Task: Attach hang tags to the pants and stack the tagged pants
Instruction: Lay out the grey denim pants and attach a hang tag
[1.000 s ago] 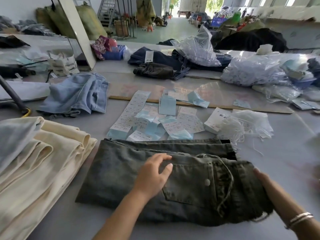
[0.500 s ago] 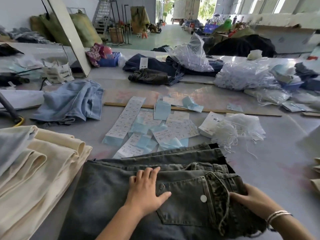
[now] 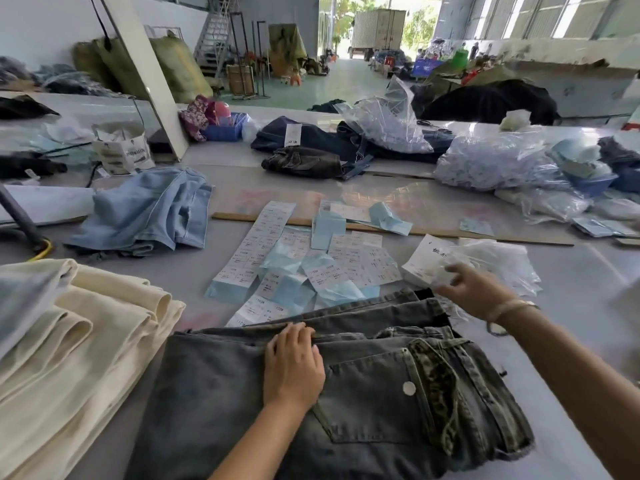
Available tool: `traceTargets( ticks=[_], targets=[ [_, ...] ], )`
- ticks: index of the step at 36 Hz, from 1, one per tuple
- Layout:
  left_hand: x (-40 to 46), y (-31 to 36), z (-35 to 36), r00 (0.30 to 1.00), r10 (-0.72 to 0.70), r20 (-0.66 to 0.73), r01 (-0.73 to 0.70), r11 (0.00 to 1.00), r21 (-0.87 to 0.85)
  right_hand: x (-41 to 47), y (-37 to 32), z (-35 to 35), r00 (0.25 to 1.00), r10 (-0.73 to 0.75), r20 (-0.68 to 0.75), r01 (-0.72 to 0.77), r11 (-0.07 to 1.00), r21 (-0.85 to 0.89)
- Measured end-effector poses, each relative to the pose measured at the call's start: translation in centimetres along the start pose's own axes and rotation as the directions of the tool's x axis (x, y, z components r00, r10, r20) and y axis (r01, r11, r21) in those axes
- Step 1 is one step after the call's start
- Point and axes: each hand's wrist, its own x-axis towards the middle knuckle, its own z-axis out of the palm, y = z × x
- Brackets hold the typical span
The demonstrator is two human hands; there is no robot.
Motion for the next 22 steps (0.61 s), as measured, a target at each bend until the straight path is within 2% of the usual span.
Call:
traceTargets(
  ticks=[2, 4, 11, 14, 16, 22],
  targets=[
    [-0.1, -0.1, 0.2, 0.999, 0.037, 0.000, -0.037, 0.999, 0.022, 3.0, -1.8, 0.8, 0.994, -0.087, -0.063, 0.073, 0.977, -0.201],
    [-0.3, -0.3, 0.1, 0.996, 0.091, 0.006, -0.091, 0.996, 0.025, 5.3, -2.7, 1.8, 0.993, -0.104, -0.054, 0.079, 0.936, -0.343],
    [-2.0, -0.1, 0.2, 0.971, 0.234, 0.048, -0.232, 0.972, -0.038, 9.6, -1.1, 3.8, 0.995, 0.077, -0.059, -0.097, 0.819, -0.566],
    [-1.9, 0.1, 0.3, 0.980, 0.198, 0.020, -0.196, 0.978, -0.076, 10.3, 0.2, 4.5, 0.990, 0.122, -0.075, -0.141, 0.740, -0.657],
    [-1.8, 0.3, 0.4, 0.984, 0.177, -0.012, -0.177, 0.980, -0.086, 10.8, 0.9, 4.8, 0.992, 0.095, -0.078, -0.123, 0.706, -0.698],
    [-1.9, 0.2, 0.5, 0.984, 0.162, -0.071, -0.167, 0.983, -0.078, 11.8, 1.6, 5.5, 0.990, -0.123, -0.073, 0.010, 0.568, -0.823]
  ],
)
